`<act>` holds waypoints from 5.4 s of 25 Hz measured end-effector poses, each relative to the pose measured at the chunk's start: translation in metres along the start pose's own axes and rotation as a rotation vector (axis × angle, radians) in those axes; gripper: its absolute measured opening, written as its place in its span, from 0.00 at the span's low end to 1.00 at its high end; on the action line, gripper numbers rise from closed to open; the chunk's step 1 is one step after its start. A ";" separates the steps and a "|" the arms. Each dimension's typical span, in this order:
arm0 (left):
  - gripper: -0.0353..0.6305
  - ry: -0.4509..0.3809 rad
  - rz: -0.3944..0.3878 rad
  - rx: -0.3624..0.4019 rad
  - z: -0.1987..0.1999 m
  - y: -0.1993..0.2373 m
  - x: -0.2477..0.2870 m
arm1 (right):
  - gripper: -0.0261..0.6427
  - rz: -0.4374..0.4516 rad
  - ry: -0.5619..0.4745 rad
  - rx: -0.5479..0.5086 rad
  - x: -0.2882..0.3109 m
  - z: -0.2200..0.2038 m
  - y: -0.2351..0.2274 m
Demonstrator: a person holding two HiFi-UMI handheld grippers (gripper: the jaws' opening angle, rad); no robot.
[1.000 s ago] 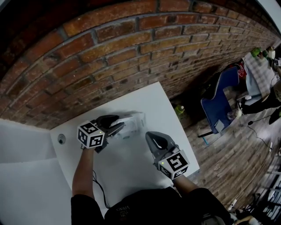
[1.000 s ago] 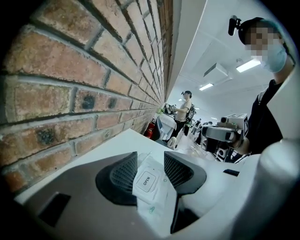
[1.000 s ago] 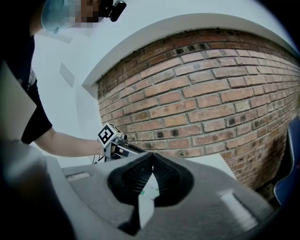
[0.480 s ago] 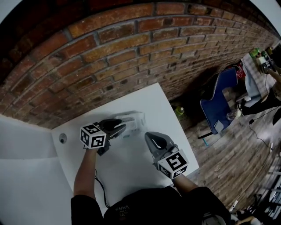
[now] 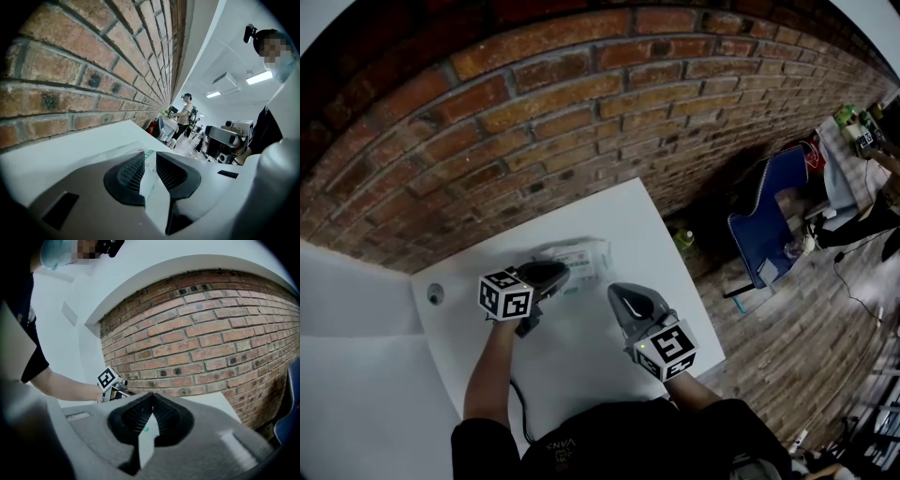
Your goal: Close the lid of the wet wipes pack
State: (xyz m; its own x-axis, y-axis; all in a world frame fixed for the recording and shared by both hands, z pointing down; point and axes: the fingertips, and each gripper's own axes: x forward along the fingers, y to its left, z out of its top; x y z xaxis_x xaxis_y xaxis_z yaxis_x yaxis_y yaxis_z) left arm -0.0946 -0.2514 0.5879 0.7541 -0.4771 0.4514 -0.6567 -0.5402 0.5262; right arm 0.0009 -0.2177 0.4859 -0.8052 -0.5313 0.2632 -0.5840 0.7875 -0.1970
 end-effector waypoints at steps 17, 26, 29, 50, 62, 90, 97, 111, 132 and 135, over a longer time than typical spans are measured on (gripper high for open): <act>0.12 -0.028 0.139 -0.023 -0.021 0.015 0.003 | 0.04 0.014 0.100 -0.041 0.047 -0.048 -0.006; 0.08 -0.044 0.196 -0.032 -0.030 0.025 0.000 | 0.04 0.042 0.113 -0.050 0.080 -0.058 -0.003; 0.07 -0.047 0.207 -0.025 -0.031 0.026 0.001 | 0.04 0.042 0.125 -0.055 0.089 -0.063 -0.003; 0.07 -0.047 0.223 -0.052 -0.039 0.032 0.003 | 0.04 0.043 0.276 -0.140 0.129 -0.108 0.000; 0.07 -0.023 0.239 -0.041 -0.040 0.033 0.006 | 0.04 0.032 0.337 -0.136 0.133 -0.115 -0.002; 0.07 -0.142 0.272 0.067 -0.014 -0.001 -0.027 | 0.04 0.002 0.250 -0.122 0.103 -0.079 0.013; 0.07 -0.192 0.294 0.121 -0.007 -0.027 -0.045 | 0.04 -0.016 0.213 -0.129 0.077 -0.064 0.024; 0.07 -0.254 0.287 0.197 -0.012 -0.080 -0.082 | 0.04 -0.065 0.133 -0.140 0.031 -0.038 0.057; 0.07 -0.354 0.295 0.279 -0.042 -0.147 -0.155 | 0.04 -0.123 0.061 -0.120 -0.033 -0.034 0.131; 0.07 -0.350 0.290 0.298 -0.052 -0.155 -0.162 | 0.04 -0.132 0.024 -0.122 -0.039 -0.031 0.142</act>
State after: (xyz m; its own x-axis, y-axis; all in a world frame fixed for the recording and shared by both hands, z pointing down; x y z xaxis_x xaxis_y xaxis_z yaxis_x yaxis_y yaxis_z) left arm -0.1148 -0.0545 0.4704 0.5274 -0.8108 0.2539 -0.8496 -0.5007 0.1658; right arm -0.0474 -0.0749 0.4770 -0.7186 -0.6265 0.3018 -0.6667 0.7440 -0.0431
